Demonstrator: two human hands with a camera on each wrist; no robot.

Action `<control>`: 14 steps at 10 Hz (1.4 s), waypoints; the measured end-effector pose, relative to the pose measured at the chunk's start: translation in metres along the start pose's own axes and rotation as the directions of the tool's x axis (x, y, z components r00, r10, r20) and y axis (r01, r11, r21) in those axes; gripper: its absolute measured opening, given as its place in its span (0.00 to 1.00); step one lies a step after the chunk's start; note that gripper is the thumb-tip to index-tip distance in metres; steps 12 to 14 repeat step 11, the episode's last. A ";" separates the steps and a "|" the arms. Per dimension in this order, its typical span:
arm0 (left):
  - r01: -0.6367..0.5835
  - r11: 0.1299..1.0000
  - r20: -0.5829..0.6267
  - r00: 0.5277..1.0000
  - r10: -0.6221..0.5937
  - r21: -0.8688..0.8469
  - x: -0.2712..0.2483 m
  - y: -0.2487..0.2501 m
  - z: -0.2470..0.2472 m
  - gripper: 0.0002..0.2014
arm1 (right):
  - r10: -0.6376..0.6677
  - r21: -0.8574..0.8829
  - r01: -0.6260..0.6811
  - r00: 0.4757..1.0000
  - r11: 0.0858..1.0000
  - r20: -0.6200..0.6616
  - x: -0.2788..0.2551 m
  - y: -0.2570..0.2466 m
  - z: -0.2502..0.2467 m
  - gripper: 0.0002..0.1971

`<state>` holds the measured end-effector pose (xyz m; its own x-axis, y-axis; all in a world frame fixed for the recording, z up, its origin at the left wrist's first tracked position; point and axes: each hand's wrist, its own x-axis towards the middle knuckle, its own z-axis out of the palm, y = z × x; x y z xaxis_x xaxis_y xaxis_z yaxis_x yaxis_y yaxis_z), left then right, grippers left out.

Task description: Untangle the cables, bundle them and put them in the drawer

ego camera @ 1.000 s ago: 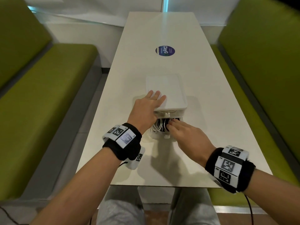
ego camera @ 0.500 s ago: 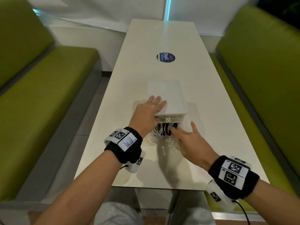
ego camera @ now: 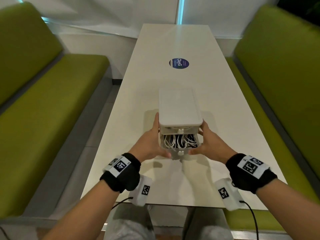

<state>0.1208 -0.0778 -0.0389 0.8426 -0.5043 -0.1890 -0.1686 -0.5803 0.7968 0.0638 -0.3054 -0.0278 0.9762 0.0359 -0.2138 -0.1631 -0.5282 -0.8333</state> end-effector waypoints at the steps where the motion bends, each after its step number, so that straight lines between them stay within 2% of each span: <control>1: -0.042 0.999 -0.086 0.995 0.042 0.003 0.000 -0.004 0.008 0.66 | 0.005 0.008 -0.005 0.998 1.000 -0.069 0.005 0.007 0.002 0.55; 2: -0.049 0.999 -0.124 0.991 0.051 0.017 0.000 -0.007 0.010 0.57 | -0.010 -0.005 0.009 0.995 1.000 -0.101 0.007 0.012 0.005 0.52; 4: -0.006 0.998 -0.235 0.972 0.019 0.055 0.004 -0.004 0.014 0.47 | -0.022 0.015 0.026 0.979 1.000 -0.201 0.011 0.018 0.012 0.41; 5: 0.002 0.998 -0.276 0.961 0.018 0.069 0.006 -0.004 0.015 0.40 | -0.037 -0.047 0.026 0.965 0.999 -0.261 0.010 0.013 0.013 0.34; 6: -0.010 0.995 -0.331 0.943 0.041 0.095 0.010 -0.006 0.018 0.32 | -0.066 -0.037 0.057 0.941 0.998 -0.331 0.010 0.012 0.017 0.31; 7: -0.004 0.993 -0.342 0.939 0.045 0.119 0.017 -0.010 0.020 0.30 | -0.082 -0.057 0.066 0.924 0.996 -0.374 0.013 0.012 0.020 0.30; 9: -0.010 0.984 -0.347 0.935 0.074 0.180 0.023 -0.013 0.020 0.30 | -0.074 -0.137 0.024 0.924 0.990 -0.375 0.013 0.010 0.018 0.29; 10: 0.006 0.988 -0.338 0.940 0.047 0.155 0.026 -0.009 0.019 0.30 | -0.072 -0.095 0.038 0.921 0.995 -0.383 0.015 0.010 0.017 0.30; 11: 0.039 0.996 -0.350 0.937 -0.008 0.081 0.018 -0.008 0.016 0.34 | -0.037 -0.031 0.028 0.934 0.999 -0.355 0.014 0.010 0.017 0.33; 14: 0.039 0.996 -0.350 0.937 -0.008 0.081 0.018 -0.008 0.016 0.34 | -0.037 -0.031 0.028 0.934 0.999 -0.355 0.014 0.010 0.017 0.33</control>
